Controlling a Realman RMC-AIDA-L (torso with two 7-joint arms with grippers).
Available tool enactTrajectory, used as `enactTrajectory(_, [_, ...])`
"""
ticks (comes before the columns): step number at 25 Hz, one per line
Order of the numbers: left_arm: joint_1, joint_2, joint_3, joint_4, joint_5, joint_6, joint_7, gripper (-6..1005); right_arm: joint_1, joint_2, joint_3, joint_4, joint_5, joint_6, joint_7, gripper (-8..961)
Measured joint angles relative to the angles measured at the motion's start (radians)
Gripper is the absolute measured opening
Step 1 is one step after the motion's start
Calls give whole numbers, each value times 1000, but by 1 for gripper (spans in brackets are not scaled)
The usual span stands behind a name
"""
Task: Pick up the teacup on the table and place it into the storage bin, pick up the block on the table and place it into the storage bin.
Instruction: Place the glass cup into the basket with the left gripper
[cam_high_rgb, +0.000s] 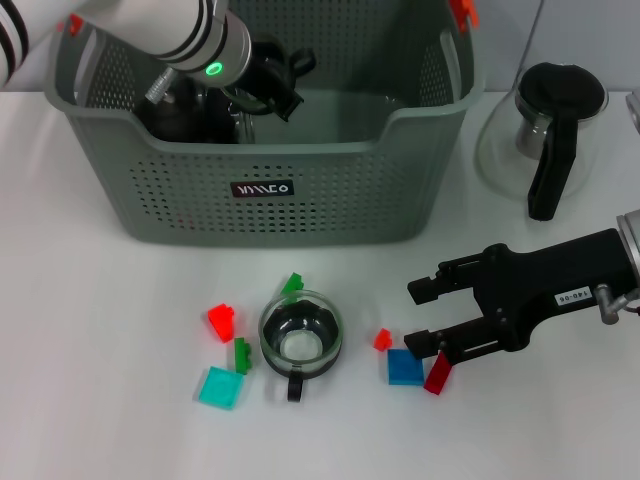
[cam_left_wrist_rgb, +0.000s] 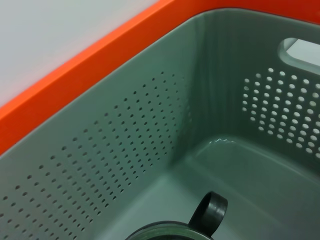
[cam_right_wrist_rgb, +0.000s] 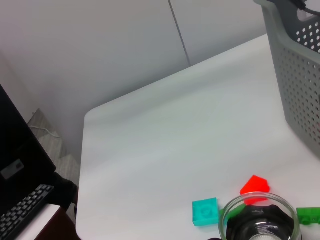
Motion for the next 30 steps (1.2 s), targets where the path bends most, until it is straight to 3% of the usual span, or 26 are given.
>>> enactTrajectory(4, [1, -10, 21, -17, 1, -33, 3, 59, 0, 1, -4, 0, 0, 1, 0, 775])
enactTrajectory(15, [-7, -11, 31, -47, 3, -69, -2, 63, -2, 0, -1, 0, 0, 2, 0, 776])
enactTrajectory(30, [11, -14, 12, 12, 7, -55, -14, 405, -8, 2, -6, 0, 0, 2, -3, 776])
